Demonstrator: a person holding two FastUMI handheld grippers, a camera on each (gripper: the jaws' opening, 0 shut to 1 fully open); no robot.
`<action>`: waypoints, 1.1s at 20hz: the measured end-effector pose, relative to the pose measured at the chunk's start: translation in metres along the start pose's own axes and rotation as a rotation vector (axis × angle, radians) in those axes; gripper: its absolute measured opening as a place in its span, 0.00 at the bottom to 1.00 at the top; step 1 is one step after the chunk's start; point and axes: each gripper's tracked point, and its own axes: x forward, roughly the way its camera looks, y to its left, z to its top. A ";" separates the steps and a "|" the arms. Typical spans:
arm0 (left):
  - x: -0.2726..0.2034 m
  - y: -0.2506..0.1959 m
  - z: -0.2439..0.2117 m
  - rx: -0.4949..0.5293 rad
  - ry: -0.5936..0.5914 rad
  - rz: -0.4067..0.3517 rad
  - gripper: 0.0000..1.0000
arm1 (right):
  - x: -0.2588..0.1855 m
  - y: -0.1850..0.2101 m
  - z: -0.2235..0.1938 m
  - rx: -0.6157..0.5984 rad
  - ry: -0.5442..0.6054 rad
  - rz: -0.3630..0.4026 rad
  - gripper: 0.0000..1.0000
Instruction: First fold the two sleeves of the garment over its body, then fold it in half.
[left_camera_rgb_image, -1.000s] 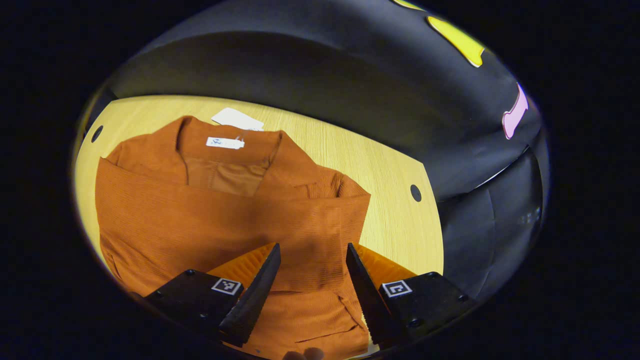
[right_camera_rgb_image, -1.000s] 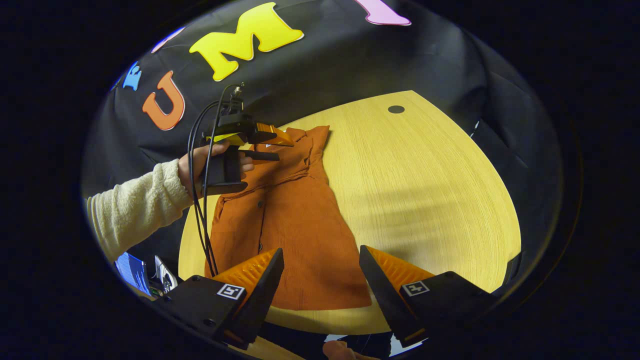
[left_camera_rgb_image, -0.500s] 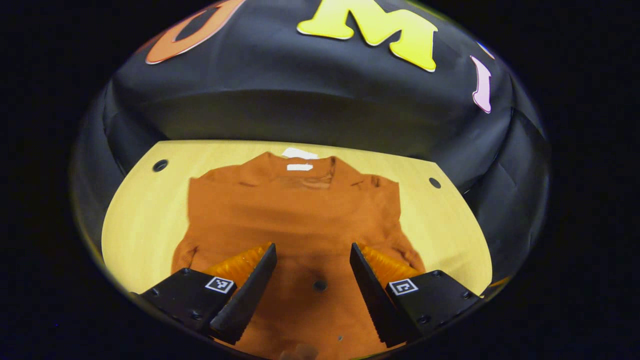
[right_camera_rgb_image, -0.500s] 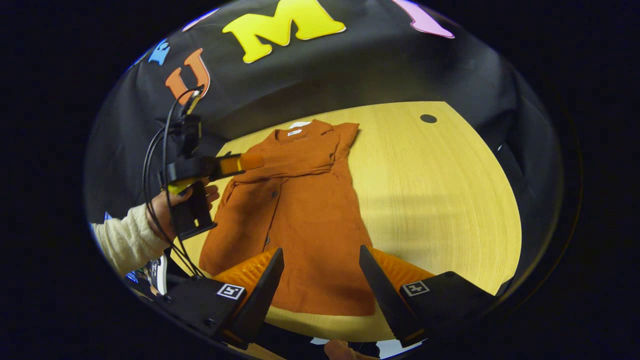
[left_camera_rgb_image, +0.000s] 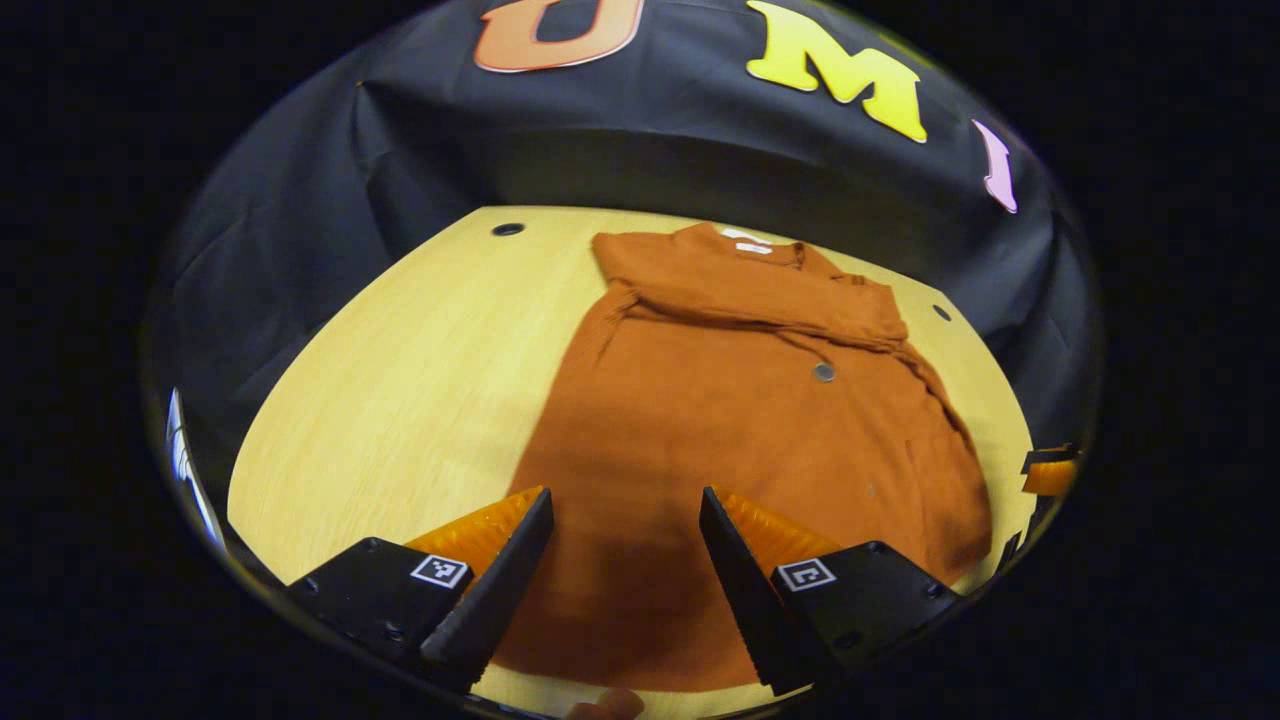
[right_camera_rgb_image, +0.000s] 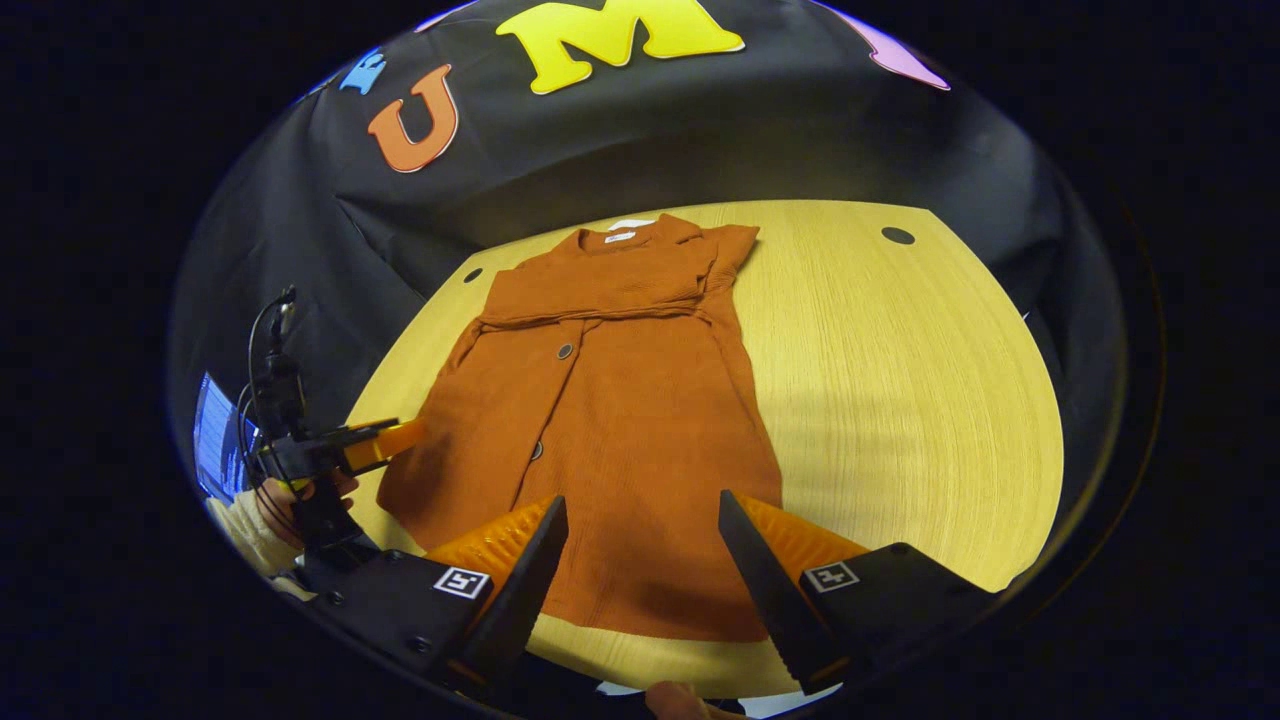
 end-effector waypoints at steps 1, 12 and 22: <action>-0.003 0.011 -0.008 -0.021 0.013 0.016 1.00 | 0.004 -0.004 -0.005 0.003 0.013 -0.014 0.98; -0.025 0.061 -0.056 -0.118 0.417 -0.213 0.92 | -0.006 -0.050 -0.062 0.207 0.355 0.067 0.98; -0.059 0.042 -0.064 -0.114 0.791 -0.659 0.91 | -0.019 -0.063 -0.094 0.384 0.614 0.259 0.97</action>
